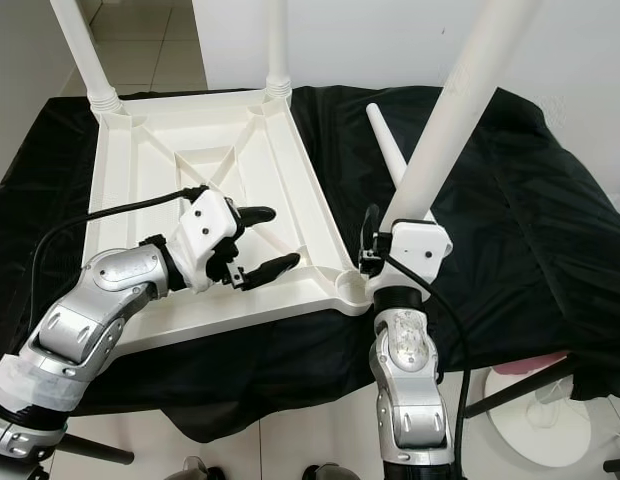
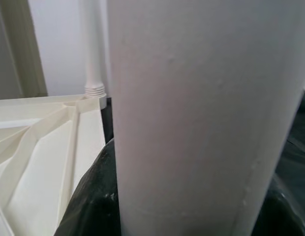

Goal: Building children table

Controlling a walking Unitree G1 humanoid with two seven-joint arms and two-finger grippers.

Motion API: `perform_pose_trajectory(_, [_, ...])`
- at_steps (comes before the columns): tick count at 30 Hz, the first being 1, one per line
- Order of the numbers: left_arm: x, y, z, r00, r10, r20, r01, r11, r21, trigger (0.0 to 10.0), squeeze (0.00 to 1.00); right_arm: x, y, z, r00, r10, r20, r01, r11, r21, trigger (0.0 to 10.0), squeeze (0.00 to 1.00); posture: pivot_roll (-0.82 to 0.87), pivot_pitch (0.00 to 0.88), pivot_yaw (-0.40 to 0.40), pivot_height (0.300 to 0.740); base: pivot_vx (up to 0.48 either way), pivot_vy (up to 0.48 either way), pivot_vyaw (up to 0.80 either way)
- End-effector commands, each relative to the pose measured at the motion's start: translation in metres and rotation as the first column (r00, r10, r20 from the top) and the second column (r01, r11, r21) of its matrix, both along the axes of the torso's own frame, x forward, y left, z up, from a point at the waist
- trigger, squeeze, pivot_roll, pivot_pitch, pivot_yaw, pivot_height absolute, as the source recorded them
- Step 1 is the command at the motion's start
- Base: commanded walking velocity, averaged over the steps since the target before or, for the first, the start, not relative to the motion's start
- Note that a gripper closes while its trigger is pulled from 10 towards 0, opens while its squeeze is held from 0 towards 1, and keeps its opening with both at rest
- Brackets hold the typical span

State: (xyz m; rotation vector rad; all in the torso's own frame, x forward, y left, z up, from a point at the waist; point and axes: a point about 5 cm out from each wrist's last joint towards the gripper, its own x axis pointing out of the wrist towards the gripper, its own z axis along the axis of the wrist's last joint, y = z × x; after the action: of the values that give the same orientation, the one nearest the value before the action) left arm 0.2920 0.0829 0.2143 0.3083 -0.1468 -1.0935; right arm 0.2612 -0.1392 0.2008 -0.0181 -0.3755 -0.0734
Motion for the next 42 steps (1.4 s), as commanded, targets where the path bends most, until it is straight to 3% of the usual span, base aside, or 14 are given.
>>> perform_pose_trajectory(1, [0.000, -0.001, 0.003, 0.993, -0.102, -0.063, 0.101, 0.995, -0.013, 10.0, 0.98, 0.003, 0.000, 0.005, 0.999, 0.038, 0.007, -0.037, 0.999, -0.008, 10.0, 0.00, -0.04, 0.098, -0.011, 0.740, 0.000, 0.000, 0.00])
perform_pose_trajectory(5, [0.002, -0.001, 0.016, 0.988, -0.140, -0.063, 0.135, 0.988, -0.078, 10.0, 1.00, 0.014, -0.016, 0.011, 0.999, 0.046, 0.007, -0.046, 0.997, -0.062, 10.0, 0.00, -0.04, 0.099, -0.012, 0.740, 0.000, 0.000, 0.00])
perform_pose_trajectory(13, [-0.004, -0.008, 0.029, 0.980, -0.191, -0.058, 0.181, 0.973, -0.145, 10.0, 1.00, 0.023, -0.021, 0.013, 0.992, 0.127, -0.023, -0.129, 0.985, -0.115, 10.0, 0.00, -0.03, 0.100, -0.013, 0.740, 0.000, 0.000, 0.00])
perform_pose_trajectory(14, [-0.004, -0.008, 0.036, 0.980, -0.195, -0.048, 0.184, 0.967, -0.174, 10.0, 0.00, 0.027, -0.023, 0.014, 0.985, 0.171, -0.035, -0.174, 0.975, -0.139, 10.0, 0.00, -0.03, 0.100, -0.012, 0.740, 0.000, 0.000, 0.00])
perform_pose_trajectory(19, [-0.008, -0.007, 0.060, 0.963, -0.269, -0.010, 0.259, 0.935, -0.242, 10.0, 0.00, 0.036, -0.027, 0.014, 0.935, 0.338, -0.108, -0.351, 0.925, -0.147, 10.0, 0.00, -0.02, 0.100, -0.020, 0.740, 0.000, 0.000, 0.00])
perform_pose_trajectory(20, [-0.009, -0.008, 0.068, 0.954, -0.299, 0.006, 0.290, 0.921, -0.259, 10.0, 0.00, 0.039, -0.024, 0.010, 0.883, 0.438, -0.166, -0.461, 0.876, -0.144, 10.0, 0.00, -0.02, 0.099, -0.023, 0.740, 0.000, 0.000, 0.00])
perform_pose_trajectory(21, [-0.009, -0.008, 0.070, 0.951, -0.309, 0.003, 0.298, 0.917, -0.266, 10.0, 0.00, 0.040, -0.024, 0.009, 0.866, 0.464, -0.184, -0.492, 0.857, -0.154, 10.0, 0.00, -0.02, 0.099, -0.023, 0.740, 0.000, 0.000, 0.00])
perform_pose_trajectory(23, [-0.010, -0.009, 0.071, 0.949, -0.315, 0.005, 0.305, 0.912, -0.273, 10.0, 0.00, 0.040, -0.022, 0.007, 0.848, 0.489, -0.202, -0.524, 0.831, -0.188, 10.0, 0.00, -0.02, 0.099, -0.023, 0.740, 0.000, 0.000, 0.00])
perform_pose_trajectory(31, [-0.012, -0.012, 0.074, 0.941, -0.338, -0.003, 0.324, 0.905, -0.277, 10.0, 0.00, 0.040, -0.020, 0.002, 0.775, 0.582, -0.247, -0.625, 0.764, -0.159, 10.0, 0.00, -0.01, 0.095, -0.026, 0.740, 0.000, 0.000, 0.00])
perform_pose_trajectory(34, [-0.014, -0.018, 0.076, 0.931, -0.366, -0.015, 0.351, 0.902, -0.250, 10.0, 0.00, 0.043, -0.025, 0.000, 0.703, 0.634, -0.322, -0.707, 0.671, -0.224, 10.0, 0.00, 0.00, 0.094, -0.029, 0.740, 0.000, 0.000, 0.00])
perform_pose_trajectory(37, [-0.015, -0.023, 0.075, 0.925, -0.380, -0.008, 0.368, 0.901, -0.229, 10.0, 0.00, 0.045, -0.028, 0.001, 0.669, 0.658, -0.345, -0.739, 0.635, -0.223, 10.0, 0.00, 0.00, 0.094, -0.029, 0.740, 0.000, 0.000, 0.00])
perform_pose_trajectory(39, [-0.015, -0.027, 0.076, 0.917, -0.399, -0.013, 0.387, 0.896, -0.218, 10.0, 0.00, 0.044, -0.028, 0.003, 0.601, 0.702, -0.382, -0.797, 0.563, -0.219, 10.0, 0.00, 0.00, 0.094, -0.029, 0.740, 0.000, 0.000, 0.00])
perform_pose_trajectory(40, [-0.015, -0.027, 0.076, 0.917, -0.399, -0.013, 0.387, 0.896, -0.218, 10.0, 0.00, 0.044, -0.028, 0.003, 0.601, 0.702, -0.382, -0.797, 0.563, -0.219, 10.0, 0.00, 0.00, 0.094, -0.029, 0.740, 0.000, 0.000, 0.00])
perform_pose_trajectory(42, [-0.016, -0.030, 0.078, 0.906, -0.423, -0.021, 0.408, 0.885, -0.225, 10.0, 0.00, 0.043, -0.027, 0.005, 0.548, 0.729, -0.409, -0.835, 0.499, -0.230, 10.0, 0.00, 0.00, 0.093, -0.029, 0.740, 0.000, 0.000, 0.00])
